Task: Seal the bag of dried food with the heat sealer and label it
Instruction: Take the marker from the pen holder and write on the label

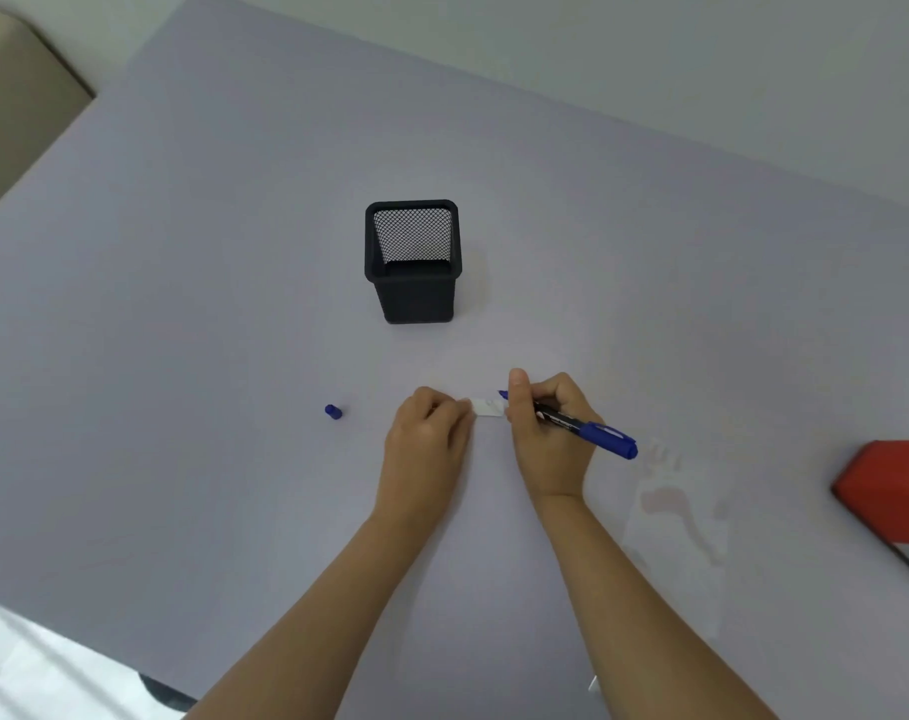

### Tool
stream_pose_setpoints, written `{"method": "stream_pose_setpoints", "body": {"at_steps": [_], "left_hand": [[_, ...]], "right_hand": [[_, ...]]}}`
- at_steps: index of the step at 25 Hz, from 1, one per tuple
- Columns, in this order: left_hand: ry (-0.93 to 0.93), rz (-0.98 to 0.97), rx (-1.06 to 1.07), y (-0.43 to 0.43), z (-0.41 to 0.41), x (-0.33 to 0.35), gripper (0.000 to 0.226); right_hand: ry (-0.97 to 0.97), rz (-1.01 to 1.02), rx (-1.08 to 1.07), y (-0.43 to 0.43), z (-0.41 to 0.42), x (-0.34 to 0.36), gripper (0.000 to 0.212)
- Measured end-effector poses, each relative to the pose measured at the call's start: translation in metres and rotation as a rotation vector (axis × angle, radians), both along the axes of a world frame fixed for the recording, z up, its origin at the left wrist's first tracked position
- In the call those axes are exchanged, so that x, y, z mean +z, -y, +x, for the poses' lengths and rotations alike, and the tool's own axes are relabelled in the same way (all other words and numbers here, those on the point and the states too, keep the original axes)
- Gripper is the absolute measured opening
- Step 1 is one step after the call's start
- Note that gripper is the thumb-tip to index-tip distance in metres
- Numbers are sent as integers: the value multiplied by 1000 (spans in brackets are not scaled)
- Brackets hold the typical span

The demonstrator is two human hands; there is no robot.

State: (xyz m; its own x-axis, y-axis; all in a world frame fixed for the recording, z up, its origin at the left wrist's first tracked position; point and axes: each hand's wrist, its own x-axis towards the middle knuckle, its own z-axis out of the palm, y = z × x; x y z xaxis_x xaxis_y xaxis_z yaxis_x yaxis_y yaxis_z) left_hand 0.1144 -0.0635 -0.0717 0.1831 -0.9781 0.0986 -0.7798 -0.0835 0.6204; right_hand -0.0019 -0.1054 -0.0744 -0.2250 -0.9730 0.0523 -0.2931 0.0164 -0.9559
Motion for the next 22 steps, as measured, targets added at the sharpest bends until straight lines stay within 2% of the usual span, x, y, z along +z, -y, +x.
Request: {"method": "stream_pose_setpoints", "body": {"at_steps": [3, 6, 8, 11, 13, 15, 19, 22], "left_hand": [[-130, 93, 111, 8, -1, 7, 5], [-174, 178, 175, 16, 0, 11, 11], [-151, 169, 158, 15, 1, 14, 13], [72, -3, -27, 3, 3, 8, 17], [283, -23, -129, -7, 7, 1, 30], [411, -5, -147, -12, 9, -2, 38], [373, -12, -122, -11, 11, -6, 35], [234, -19, -92, -12, 13, -7, 34]], "right_hand": [[18, 19, 4, 0, 0, 0, 32], [3, 5, 17, 1, 1, 1, 32], [-3, 0, 22, 1, 1, 2, 32], [1, 12, 22, 0, 1, 2, 32], [21, 29, 15, 0, 1, 2, 36], [31, 41, 12, 0, 1, -1, 41], [10, -1, 20, -1, -1, -3, 38], [-16, -44, 35, -1, 0, -3, 34]]}}
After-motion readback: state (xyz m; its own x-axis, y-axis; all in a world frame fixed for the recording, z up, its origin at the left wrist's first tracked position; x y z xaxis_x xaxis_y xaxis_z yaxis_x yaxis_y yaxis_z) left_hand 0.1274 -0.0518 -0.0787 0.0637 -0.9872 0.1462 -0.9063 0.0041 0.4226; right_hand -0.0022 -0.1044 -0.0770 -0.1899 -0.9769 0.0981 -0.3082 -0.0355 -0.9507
